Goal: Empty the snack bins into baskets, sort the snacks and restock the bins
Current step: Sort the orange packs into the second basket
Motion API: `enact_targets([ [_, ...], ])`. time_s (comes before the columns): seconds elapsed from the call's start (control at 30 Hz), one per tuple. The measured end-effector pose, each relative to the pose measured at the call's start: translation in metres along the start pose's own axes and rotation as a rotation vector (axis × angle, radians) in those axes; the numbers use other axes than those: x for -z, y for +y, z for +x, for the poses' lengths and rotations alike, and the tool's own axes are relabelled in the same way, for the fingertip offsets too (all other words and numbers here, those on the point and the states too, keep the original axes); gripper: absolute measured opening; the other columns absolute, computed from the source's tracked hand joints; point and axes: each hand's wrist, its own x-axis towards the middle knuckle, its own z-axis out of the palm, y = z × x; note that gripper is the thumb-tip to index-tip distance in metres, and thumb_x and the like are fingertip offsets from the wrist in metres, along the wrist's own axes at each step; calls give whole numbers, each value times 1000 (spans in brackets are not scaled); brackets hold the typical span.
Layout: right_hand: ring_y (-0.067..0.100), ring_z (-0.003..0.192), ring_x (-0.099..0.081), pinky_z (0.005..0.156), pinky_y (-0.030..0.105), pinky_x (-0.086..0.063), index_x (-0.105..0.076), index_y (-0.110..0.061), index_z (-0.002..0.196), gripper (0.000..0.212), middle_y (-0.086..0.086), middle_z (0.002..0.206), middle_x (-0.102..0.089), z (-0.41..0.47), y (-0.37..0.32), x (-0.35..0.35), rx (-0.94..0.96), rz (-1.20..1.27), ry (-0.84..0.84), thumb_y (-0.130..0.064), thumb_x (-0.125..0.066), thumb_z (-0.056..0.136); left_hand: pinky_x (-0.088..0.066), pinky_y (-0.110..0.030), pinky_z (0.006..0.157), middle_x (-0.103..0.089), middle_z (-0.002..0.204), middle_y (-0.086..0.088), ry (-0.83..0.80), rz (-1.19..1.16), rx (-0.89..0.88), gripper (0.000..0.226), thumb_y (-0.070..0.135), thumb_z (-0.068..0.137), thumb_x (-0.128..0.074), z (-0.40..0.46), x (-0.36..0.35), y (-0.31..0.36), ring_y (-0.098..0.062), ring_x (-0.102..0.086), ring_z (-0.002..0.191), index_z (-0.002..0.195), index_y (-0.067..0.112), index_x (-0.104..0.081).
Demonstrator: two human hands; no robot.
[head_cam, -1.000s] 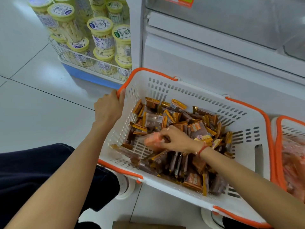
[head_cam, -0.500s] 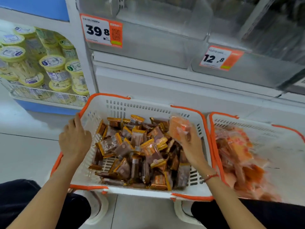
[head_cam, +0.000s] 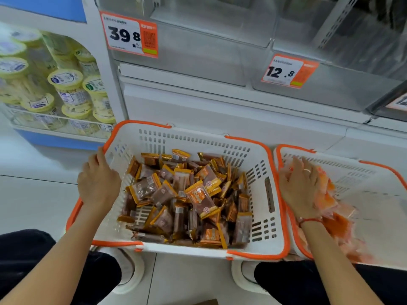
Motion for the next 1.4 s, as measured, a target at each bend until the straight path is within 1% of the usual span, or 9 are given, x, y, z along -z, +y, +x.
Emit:
enact_targets([
  [0.13,31,134,-37,113,46,-26,-53,-12,132,40,11,137,-52,-19,-87,-14,341,160,-33,-28,-53,96,-47,-53,70,-52,125,-28,-7,17,3,66,9,86,-60,1,-3,0,-47,-54,95,144,-1,-32],
  [0.37,22,110,-59,90,41,-50,-65,-17,122,28,5,120,-65,-110,-234,-102,1105,283,-998,-19,-49,99,-48,-49,68,-51,125,-21,-25,54,-6,64,20,91,-57,4,-4,-3,-40,-54,100,146,1,-31],
  [0.6,26,121,-45,109,35,-21,-69,-19,113,72,7,118,-66,-109,-221,-166,1427,-226,-1001,-64,-15,97,-48,-44,65,-53,123,-21,20,128,-7,59,23,96,-51,5,-8,-2,-37,-56,99,145,-1,-32],
  [0.73,22,111,-47,106,33,-25,-66,-24,115,48,0,106,-68,-85,-179,-150,1454,-136,-955,-53,-30,101,-47,-42,65,-52,125,-19,30,175,-8,57,23,98,-44,4,-10,-2,-34,-55,97,147,0,-28],
  [0.93,11,109,-44,113,28,-21,-47,-37,138,70,-9,114,-57,-51,-133,-102,1419,-193,-878,-79,-28,86,-48,-45,71,-51,128,-21,52,135,-7,57,19,96,-46,3,-11,-3,-37,-54,100,147,0,-28],
  [1.07,8,102,-39,101,22,-23,-41,-42,141,59,-12,110,-56,-34,-114,-83,1326,-156,-800,-69,-35,88,-35,-47,104,-44,140,-17,147,83,-16,60,14,88,-55,5,-9,-1,-36,-44,124,143,3,-34],
  [1.17,13,117,-40,114,31,-11,-46,-46,134,46,-13,112,-62,-19,-93,-76,1256,-209,-769,-58,-47,89,-26,-43,108,-46,140,-11,209,-54,-155,50,10,84,-57,8,-7,23,-34,-41,127,134,10,-48],
  [1.27,16,129,-39,116,31,7,-56,-46,125,38,-13,119,-61,-18,-75,-74,1263,-197,-743,-50,-60,87,-33,-39,103,-52,137,-4,-138,-251,-392,36,16,93,-56,4,-23,58,-29,-43,128,129,18,-57],
  [1.4,11,133,-32,119,30,-3,-62,-46,119,36,-15,125,-56,-12,-79,-64,1134,-168,-877,-41,-68,85,-25,-44,116,-27,157,5,-554,-139,-653,63,55,94,-49,1,-63,94,-20,-22,144,150,33,-29],
])
